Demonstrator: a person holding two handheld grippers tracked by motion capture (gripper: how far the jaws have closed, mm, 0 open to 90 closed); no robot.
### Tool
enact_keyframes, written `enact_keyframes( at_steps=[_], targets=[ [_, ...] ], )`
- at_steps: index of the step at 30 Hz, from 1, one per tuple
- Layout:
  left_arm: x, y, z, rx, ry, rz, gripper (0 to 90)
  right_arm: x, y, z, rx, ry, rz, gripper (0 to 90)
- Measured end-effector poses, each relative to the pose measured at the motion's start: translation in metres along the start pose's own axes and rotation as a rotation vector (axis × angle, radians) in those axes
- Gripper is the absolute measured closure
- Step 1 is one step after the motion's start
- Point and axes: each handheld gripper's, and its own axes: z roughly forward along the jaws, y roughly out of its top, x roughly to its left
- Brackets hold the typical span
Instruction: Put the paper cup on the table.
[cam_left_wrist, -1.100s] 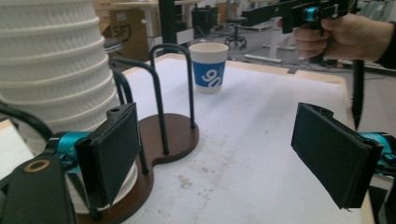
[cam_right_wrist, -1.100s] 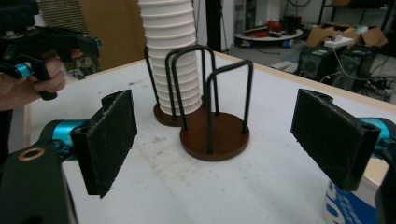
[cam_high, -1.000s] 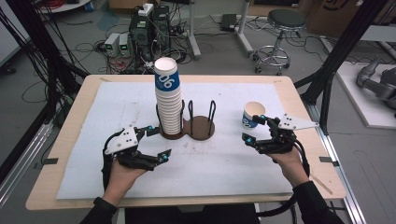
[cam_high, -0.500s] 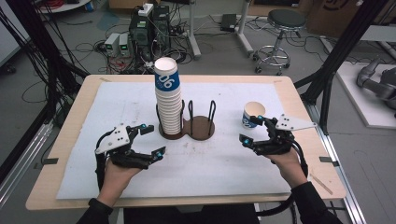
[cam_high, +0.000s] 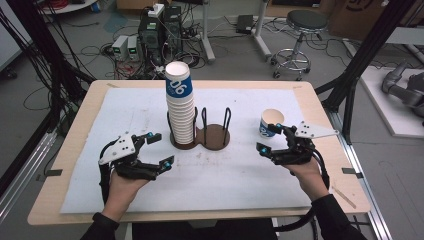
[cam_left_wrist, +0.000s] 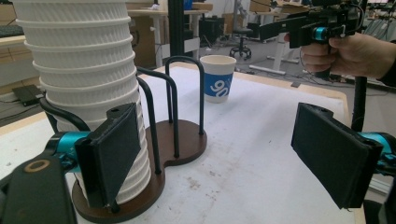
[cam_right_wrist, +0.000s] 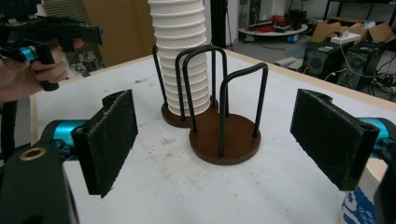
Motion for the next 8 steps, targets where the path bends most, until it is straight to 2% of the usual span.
enact_keyframes(
  at_steps=[8],
  targets=[
    [0.0017,-0.0011,0.0027,0.008,0.008,-0.004,15.6,-0.0037,-0.0018,-0.0011,0.007,-0.002,0.004,15.1]
  ],
)
